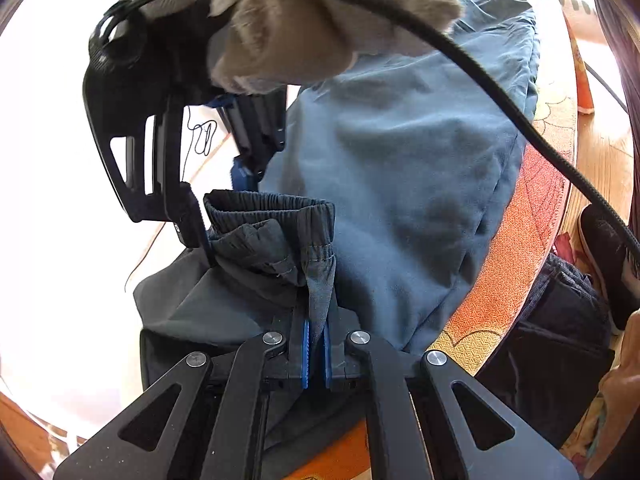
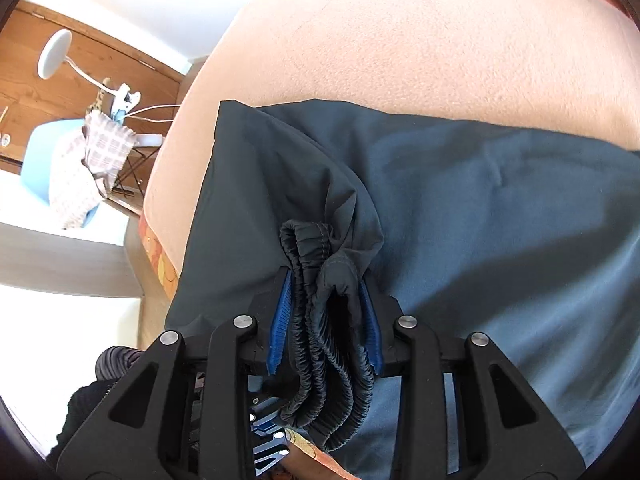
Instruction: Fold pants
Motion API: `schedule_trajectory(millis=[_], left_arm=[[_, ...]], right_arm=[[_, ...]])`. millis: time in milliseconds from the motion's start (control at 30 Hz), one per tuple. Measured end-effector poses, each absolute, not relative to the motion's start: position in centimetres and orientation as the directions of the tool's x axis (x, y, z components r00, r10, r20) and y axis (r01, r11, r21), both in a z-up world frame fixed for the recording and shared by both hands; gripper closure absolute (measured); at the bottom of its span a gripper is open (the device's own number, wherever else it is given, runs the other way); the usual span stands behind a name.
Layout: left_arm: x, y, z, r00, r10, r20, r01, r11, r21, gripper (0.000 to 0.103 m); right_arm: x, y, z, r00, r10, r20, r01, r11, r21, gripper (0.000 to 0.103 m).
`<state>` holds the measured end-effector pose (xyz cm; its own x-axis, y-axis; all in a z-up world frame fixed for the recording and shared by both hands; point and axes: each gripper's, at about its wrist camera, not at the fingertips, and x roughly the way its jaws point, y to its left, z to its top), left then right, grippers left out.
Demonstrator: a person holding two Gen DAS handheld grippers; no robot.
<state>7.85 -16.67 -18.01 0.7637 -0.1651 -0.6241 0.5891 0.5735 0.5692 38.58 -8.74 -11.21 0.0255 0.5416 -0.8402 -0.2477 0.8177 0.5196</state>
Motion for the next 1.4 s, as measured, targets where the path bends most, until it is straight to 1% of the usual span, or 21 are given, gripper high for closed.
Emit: schedule_trajectory(millis=[67, 100, 200, 300, 400, 467, 533, 567, 600, 633, 667, 767, 833, 900, 933, 1033, 1067, 1133, 1167, 1267, 1400], left_arm=[[8.5, -15.8, -18.4, 0.759, -0.17, -0.628, 0.592, 0.58, 0.56, 0.1], [8.4, -16.1, -18.3, 0.759, -0.172, -0.628, 0.594, 0.579, 0.559, 0.1], [8.3, -17.0, -18.3, 0.759, -0.177, -0.626, 0.597, 0.573, 0.561, 0.1], [8.4, -17.5, -18.8, 0.763, -0.177, -0.622, 0.598, 0.559, 0.574, 0.101], [8.0, -17.4, -19.5, 0.764, -0.183, -0.619, 0.6, 0.553, 0.578, 0.101], [7.1, -17.1, -19.6, 0.77, -0.18, -0.612, 0.598, 0.54, 0.593, 0.101], [6.8, -17.2, -19.6, 0.774, -0.178, -0.607, 0.595, 0.53, 0.604, 0.101], [6.7, -17.3, -19.6, 0.775, -0.178, -0.607, 0.595, 0.529, 0.605, 0.101], [6.3, -16.6, -19.1, 0.774, -0.178, -0.608, 0.596, 0.532, 0.602, 0.101], [5.9, -16.1, -19.2, 0.771, -0.18, -0.611, 0.597, 0.537, 0.596, 0.101], [5.9, -16.1, -19.1, 0.77, -0.181, -0.612, 0.598, 0.539, 0.593, 0.101], [5.7, -15.5, -18.3, 0.771, -0.182, -0.61, 0.598, 0.535, 0.596, 0.101], [5.7, -15.5, -18.1, 0.766, -0.188, -0.615, 0.603, 0.544, 0.584, 0.101], [5.7, -15.4, -18.0, 0.76, -0.193, -0.621, 0.606, 0.556, 0.569, 0.101], [5.7, -15.4, -18.2, 0.759, -0.194, -0.621, 0.606, 0.557, 0.568, 0.101], [5.6, -15.4, -18.2, 0.759, -0.195, -0.621, 0.605, 0.563, 0.563, 0.101], [5.7, -15.3, -18.2, 0.757, -0.198, -0.623, 0.607, 0.566, 0.558, 0.101], [5.9, -15.1, -18.0, 0.751, -0.203, -0.628, 0.612, 0.572, 0.547, 0.101], [5.9, -15.0, -17.9, 0.748, -0.206, -0.631, 0.614, 0.577, 0.539, 0.101], [6.6, -13.9, -17.3, 0.735, -0.221, -0.641, 0.62, 0.601, 0.505, 0.101], [7.1, -12.8, -16.6, 0.698, -0.262, -0.667, 0.64, 0.645, 0.417, 0.099]], right_arm=[[38.0, -9.2, -11.0, 0.043, 0.535, -0.844, -0.251, 0.823, 0.509, 0.052], [37.7, -9.0, -11.0, 0.047, 0.529, -0.847, -0.258, 0.826, 0.501, 0.052], [37.3, -9.9, -10.5, 0.059, 0.459, -0.887, -0.273, 0.862, 0.428, 0.052], [37.1, -9.0, -10.8, 0.038, 0.48, -0.876, -0.253, 0.853, 0.456, 0.052], [36.9, -8.3, -10.6, 0.041, 0.448, -0.893, -0.278, 0.864, 0.42, 0.048], [36.8, -8.3, -10.8, 0.043, 0.437, -0.898, -0.272, 0.87, 0.411, 0.048], [36.8, -9.4, -11.1, 0.048, 0.467, -0.883, -0.232, 0.865, 0.445, 0.052], [36.7, -10.0, -11.3, 0.054, 0.524, -0.85, -0.183, 0.842, 0.508, 0.064], [36.8, -11.8, -11.5, 0.067, 0.602, -0.796, -0.111, 0.797, 0.594, 0.069], [36.8, -13.9, -11.8, 0.097, 0.667, -0.739, -0.035, 0.744, 0.667, 0.069], [36.6, -15.3, -12.2, 0.125, 0.689, -0.714, 0.018, 0.718, 0.696, 0.069], [35.9, -16.6, -12.6, 0.129, 0.69, -0.712, 0.021, 0.716, 0.698, 0.068], [35.3, -16.4, -12.5, 0.121, 0.701, -0.703, -0.009, 0.709, 0.705, 0.062], [34.9, -16.0, -11.9, 0.135, 0.681, -0.72, -0.055, 0.73, 0.681, 0.041], [34.7, -15.6, -11.9, 0.14, 0.669, -0.73, -0.073, 0.743, 0.666, 0.039], [34.3, -14.8, -12.2, 0.152, 0.627, -0.764, -0.095, 0.779, 0.62, 0.038], [34.3, -14.7, -12.3, 0.162, 0.613, -0.773, -0.099, 0.79, 0.605, 0.039], [34.2, -15.0, -12.4, 0.18, 0.608, -0.773, -0.105, 0.793, 0.6, 0.058], [34.1, -15.4, -12.6, 0.183, 0.614, -0.768, -0.095, 0.788, 0.608, 0.078], [33.8, -16.5, -12.7, 0.213, 0.649, -0.731, -0.069, 0.756, 0.651, 0.085], [33.7, -16.0, -11.6, 0.251, 0.634, -0.731, -0.093, 0.768, 0.634, 0.086]])
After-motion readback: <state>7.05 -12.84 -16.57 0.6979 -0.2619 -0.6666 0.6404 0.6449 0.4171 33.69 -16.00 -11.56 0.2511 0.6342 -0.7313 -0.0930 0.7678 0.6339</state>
